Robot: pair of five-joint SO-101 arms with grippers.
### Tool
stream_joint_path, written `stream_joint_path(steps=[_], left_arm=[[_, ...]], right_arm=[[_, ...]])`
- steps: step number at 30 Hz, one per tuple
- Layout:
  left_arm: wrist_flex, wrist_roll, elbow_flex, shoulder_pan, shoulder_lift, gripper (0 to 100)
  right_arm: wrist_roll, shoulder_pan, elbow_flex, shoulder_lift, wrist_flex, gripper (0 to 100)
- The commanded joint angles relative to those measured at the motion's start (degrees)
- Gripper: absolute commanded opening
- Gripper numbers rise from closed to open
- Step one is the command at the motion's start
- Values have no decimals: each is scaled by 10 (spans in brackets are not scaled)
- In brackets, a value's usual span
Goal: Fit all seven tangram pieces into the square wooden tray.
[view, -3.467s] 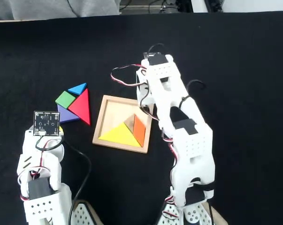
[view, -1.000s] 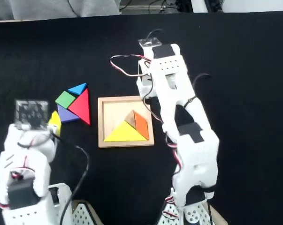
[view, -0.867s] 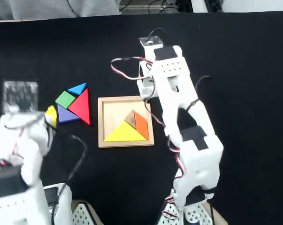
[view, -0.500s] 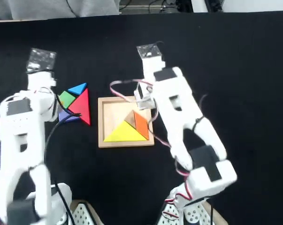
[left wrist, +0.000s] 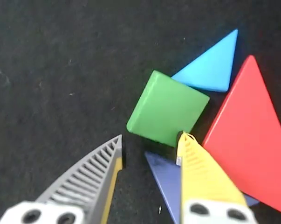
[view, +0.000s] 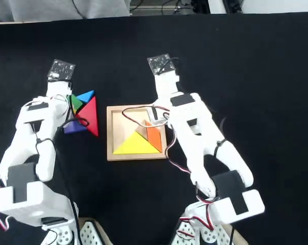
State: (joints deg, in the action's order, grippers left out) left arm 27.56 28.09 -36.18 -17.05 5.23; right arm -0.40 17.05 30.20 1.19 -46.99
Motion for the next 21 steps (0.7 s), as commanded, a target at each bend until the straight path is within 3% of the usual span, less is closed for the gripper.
stream_joint_path(steps=[1, 8, 12, 17, 21], left_arm=[[46, 65, 22, -22, 8, 191], [183, 244, 25, -87, 8, 191], [302, 330, 25, -112, -11, 191], [453, 348, 16, -69, -125, 191], [459, 305, -40, 29, -241, 191]], right_arm=[[6, 6, 0, 31, 10, 159], [7, 6, 0, 31, 8, 159], [7, 6, 0, 31, 8, 159], [7, 6, 0, 31, 7, 159], [7, 6, 0, 31, 7, 159]])
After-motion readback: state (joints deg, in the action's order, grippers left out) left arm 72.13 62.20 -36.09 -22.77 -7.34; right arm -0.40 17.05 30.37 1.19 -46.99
